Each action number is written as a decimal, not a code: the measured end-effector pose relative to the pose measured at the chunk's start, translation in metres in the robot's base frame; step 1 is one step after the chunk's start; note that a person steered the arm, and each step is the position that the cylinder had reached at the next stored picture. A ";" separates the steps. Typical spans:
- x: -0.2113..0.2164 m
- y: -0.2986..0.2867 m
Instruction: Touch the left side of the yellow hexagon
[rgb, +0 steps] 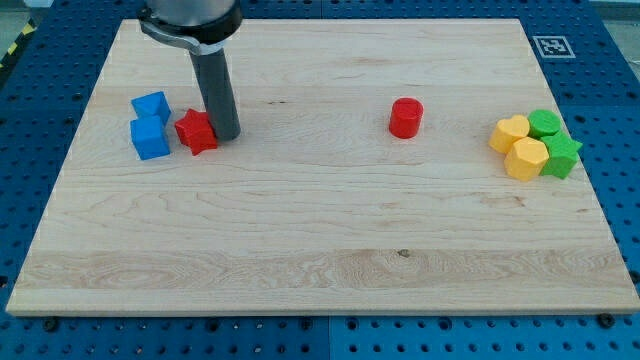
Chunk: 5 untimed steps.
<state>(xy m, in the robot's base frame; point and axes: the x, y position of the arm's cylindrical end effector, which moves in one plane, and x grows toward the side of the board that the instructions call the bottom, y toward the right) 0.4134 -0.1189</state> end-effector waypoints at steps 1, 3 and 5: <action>0.001 -0.003; 0.001 0.098; 0.041 0.223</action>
<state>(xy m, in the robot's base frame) 0.4544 0.1040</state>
